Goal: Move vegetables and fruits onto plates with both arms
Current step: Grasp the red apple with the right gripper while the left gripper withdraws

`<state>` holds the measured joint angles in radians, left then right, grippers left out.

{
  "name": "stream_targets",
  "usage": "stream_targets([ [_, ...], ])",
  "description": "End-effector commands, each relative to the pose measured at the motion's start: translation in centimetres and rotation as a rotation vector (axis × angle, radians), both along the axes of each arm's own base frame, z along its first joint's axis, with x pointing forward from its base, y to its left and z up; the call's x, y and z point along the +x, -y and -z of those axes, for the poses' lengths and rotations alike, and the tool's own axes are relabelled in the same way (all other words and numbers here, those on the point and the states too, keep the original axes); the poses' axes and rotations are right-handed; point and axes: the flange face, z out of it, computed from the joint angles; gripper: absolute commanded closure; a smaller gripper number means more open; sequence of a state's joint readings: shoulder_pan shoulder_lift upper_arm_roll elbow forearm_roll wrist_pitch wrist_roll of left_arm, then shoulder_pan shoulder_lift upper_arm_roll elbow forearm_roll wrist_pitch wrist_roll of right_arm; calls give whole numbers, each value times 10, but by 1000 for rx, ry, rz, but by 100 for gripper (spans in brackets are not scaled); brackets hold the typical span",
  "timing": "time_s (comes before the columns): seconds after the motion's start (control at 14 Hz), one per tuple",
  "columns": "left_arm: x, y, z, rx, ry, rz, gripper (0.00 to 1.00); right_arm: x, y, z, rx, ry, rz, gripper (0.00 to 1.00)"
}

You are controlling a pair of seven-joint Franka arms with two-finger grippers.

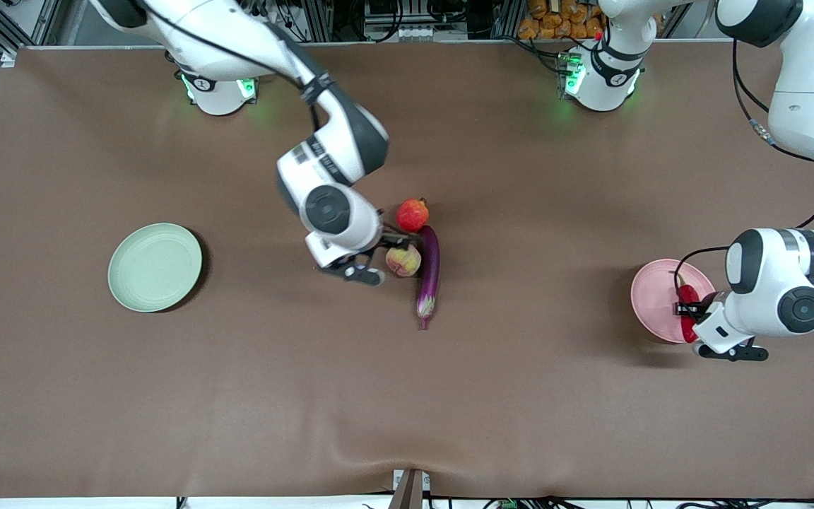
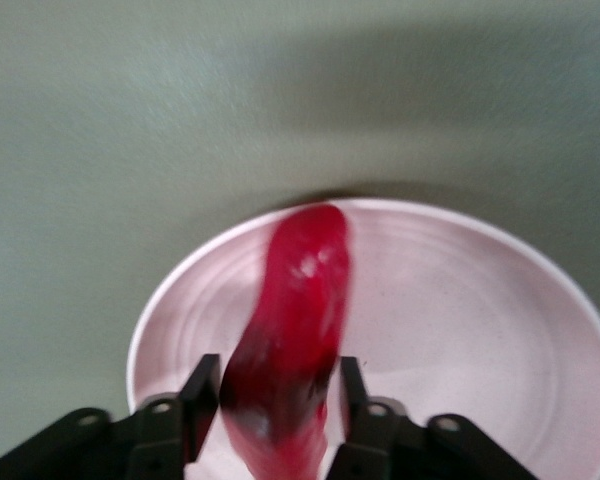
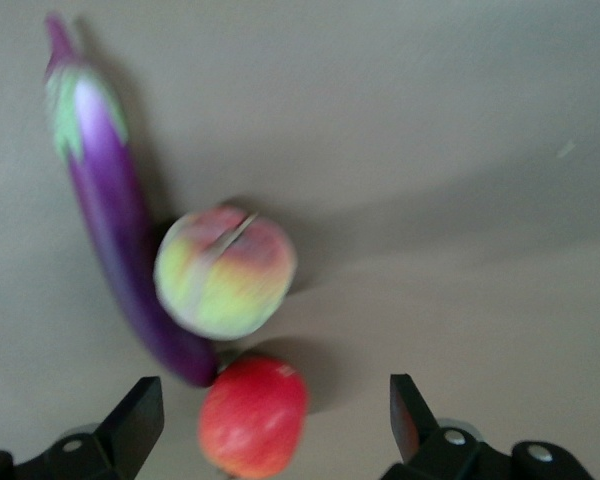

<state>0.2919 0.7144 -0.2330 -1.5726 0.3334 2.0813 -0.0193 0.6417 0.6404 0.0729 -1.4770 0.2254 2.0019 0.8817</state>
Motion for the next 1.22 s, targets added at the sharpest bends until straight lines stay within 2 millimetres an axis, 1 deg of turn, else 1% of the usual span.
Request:
stream_targets([
  [0.0,2,13,-107,54,93,15,0,-42,-48,13,-24,-3,0,0],
  [0.07,1,21,-143,51,141,22,0,-53,-55,17,-38,-10,0,0],
  [0.14,0,34,-170,37,178,24,0,-60,-59,20,-48,-17,2,0],
  [0.21,-4,44,-195,25,201,22,0,-65,-61,23,-56,-23,-2,0],
  [0.36,-19,64,-234,-23,181,8,0,-76,-63,34,-72,-24,-14,0],
  [0.43,-25,70,-249,-39,182,-3,0,-80,-61,44,-82,-15,-14,0],
  [0.5,-32,79,-261,-47,171,1,0,-84,-62,49,-86,-5,-12,0],
  [0.57,-39,85,-273,-43,157,9,0,-90,-64,55,-88,5,-19,0],
  [0.64,-43,86,-284,-36,162,13,0,-93,-62,64,-93,12,-20,0],
  [0.72,-42,87,-296,-36,180,14,0,-94,-59,70,-92,16,-17,0],
  [0.79,-43,81,-297,-35,176,-1,0,-95,-59,74,-87,24,-13,0],
  [0.86,-41,83,-295,-44,175,-5,0,-97,-61,80,-87,25,-16,0],
  [0.93,-40,83,-298,-48,183,-9,0,-99,-62,81,-90,25,-21,18],
  [1.0,-38,80,-301,-49,189,-11,0,-97,-63,79,-96,39,-34,67],
  [1.07,-35,77,-291,-53,174,-15,0,-93,-61,77,-97,44,-29,83],
  [1.15,-32,71,-283,-57,163,-19,0,-87,-60,68,-88,50,-28,100],
])
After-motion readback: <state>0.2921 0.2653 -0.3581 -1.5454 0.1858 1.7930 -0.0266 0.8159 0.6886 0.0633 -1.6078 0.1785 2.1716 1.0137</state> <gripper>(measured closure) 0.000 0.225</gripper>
